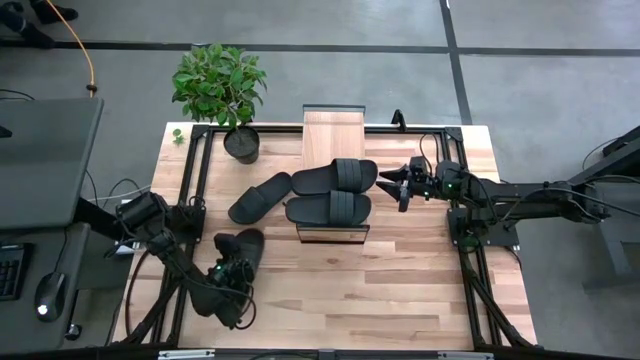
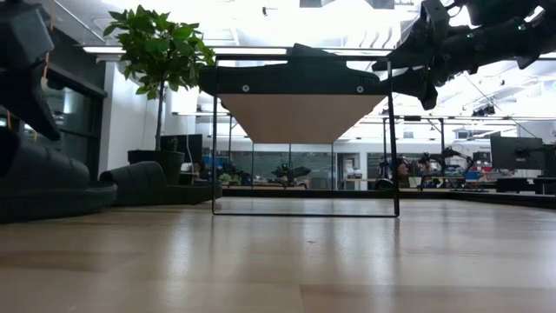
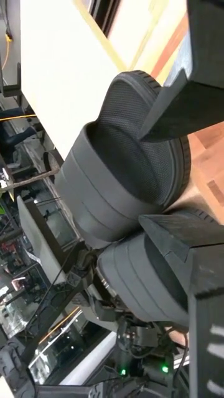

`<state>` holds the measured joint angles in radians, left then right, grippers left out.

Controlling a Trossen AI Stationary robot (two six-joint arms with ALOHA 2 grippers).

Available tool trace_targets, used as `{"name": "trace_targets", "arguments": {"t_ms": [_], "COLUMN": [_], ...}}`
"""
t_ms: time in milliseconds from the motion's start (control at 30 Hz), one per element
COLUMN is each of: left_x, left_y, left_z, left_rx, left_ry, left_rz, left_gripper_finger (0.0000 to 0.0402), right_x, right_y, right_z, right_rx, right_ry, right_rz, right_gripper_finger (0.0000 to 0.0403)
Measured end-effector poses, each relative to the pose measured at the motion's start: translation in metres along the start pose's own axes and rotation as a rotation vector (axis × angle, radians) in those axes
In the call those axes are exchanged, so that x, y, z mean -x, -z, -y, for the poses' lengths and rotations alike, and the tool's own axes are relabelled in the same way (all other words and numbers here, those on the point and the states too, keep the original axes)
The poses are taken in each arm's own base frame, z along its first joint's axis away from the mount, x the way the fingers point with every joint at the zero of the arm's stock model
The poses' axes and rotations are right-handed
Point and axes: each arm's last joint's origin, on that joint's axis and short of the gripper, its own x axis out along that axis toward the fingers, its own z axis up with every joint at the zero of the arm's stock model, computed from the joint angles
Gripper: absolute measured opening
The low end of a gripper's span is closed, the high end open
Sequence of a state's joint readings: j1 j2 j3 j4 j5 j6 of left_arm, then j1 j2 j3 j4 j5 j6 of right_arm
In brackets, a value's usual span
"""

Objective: Pick and place slides into the shelf
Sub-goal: Put the bottom black slipper on the shelf

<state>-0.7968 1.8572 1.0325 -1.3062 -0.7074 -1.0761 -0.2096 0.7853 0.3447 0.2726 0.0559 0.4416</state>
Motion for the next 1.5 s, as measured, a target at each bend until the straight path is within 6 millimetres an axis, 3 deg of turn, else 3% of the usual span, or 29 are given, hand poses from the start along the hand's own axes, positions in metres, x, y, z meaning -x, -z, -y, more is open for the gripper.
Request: {"name": "trace_targets", "arguments": {"t_ms": [233, 533, 800, 1100, 1267, 1500], "left_x": [0.000, 0.000, 0.002, 0.021, 0.034, 0.045], "left_y": [0.000, 0.000, -0.002, -0.016, -0.022, -0.044], "left_z": [0.000, 0.000, -0.002, -0.012, -0.025, -0.048], "left_rx": [-0.033, -0.061, -0.060, -0.070, -0.083, -0.064], "left_ry": [0.000, -0.004, -0.023, -0.054, -0.104, -0.099], "left_rz": [0.000, -0.001, 0.035, 0.051, 0.042, 0.159], "left_gripper_finger": [0.0113, 0.0011, 0.0029, 0.0008, 0.0023, 0.0005], "right_x": [0.000, 0.000, 0.000, 0.002, 0.004, 0.008], "right_y": [0.000, 0.000, -0.002, -0.004, -0.006, -0.009], "right_z": [0.000, 0.000, -0.002, -0.017, -0.026, -0.039], "right_rx": [-0.009, -0.030, -0.032, 0.043, 0.046, 0.053], "right_ry": [0.000, 0.000, -0.047, -0.181, -0.225, -0.287], "right_rz": [0.000, 0.000, 0.007, 0.044, 0.091, 0.162], "right_gripper_finger": [0.0193, 0.0193, 0.0193, 0.0193, 0.0193, 0.0193]}}
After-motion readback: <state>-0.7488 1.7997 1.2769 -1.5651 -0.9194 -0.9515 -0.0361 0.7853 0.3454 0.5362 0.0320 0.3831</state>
